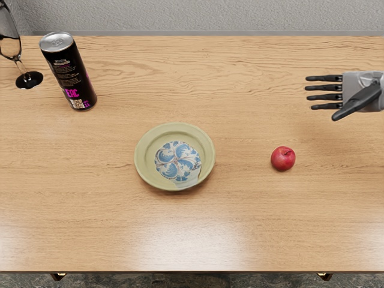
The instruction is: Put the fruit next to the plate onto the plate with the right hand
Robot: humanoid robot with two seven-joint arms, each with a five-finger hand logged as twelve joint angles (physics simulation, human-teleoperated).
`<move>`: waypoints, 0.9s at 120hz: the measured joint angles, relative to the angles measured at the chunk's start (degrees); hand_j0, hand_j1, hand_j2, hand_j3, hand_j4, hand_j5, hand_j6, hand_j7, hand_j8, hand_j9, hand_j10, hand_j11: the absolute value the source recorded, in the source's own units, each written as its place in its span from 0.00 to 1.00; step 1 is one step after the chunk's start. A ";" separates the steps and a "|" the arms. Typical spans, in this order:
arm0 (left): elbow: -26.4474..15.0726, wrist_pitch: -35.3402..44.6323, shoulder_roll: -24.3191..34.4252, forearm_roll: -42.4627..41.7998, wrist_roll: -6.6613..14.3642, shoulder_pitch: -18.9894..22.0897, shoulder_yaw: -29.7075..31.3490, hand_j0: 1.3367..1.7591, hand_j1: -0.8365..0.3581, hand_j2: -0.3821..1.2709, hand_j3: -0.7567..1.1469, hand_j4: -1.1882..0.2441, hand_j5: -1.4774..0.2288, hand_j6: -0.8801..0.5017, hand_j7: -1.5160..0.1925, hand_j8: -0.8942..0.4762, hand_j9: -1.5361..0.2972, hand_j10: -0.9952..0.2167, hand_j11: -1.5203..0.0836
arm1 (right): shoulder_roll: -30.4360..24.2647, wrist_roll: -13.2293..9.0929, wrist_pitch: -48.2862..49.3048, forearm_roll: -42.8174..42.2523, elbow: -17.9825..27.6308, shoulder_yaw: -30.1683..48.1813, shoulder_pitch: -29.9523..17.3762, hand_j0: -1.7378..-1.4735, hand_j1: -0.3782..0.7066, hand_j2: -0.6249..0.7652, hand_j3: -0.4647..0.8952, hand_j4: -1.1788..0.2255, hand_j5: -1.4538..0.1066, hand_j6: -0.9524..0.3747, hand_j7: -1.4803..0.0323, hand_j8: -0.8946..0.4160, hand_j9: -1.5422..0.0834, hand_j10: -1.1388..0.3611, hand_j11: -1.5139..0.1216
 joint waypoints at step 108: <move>0.00 0.00 0.00 -0.01 0.00 0.88 -0.29 0.76 0.98 0.23 0.40 0.82 0.86 0.63 0.88 0.65 0.83 0.81 0.94 | 11.81 0.00 -1.67 -31.65 15.89 -24.15 28.69 0.30 0.11 0.44 0.34 0.78 0.87 0.66 0.91 0.62 0.89 0.71 0.86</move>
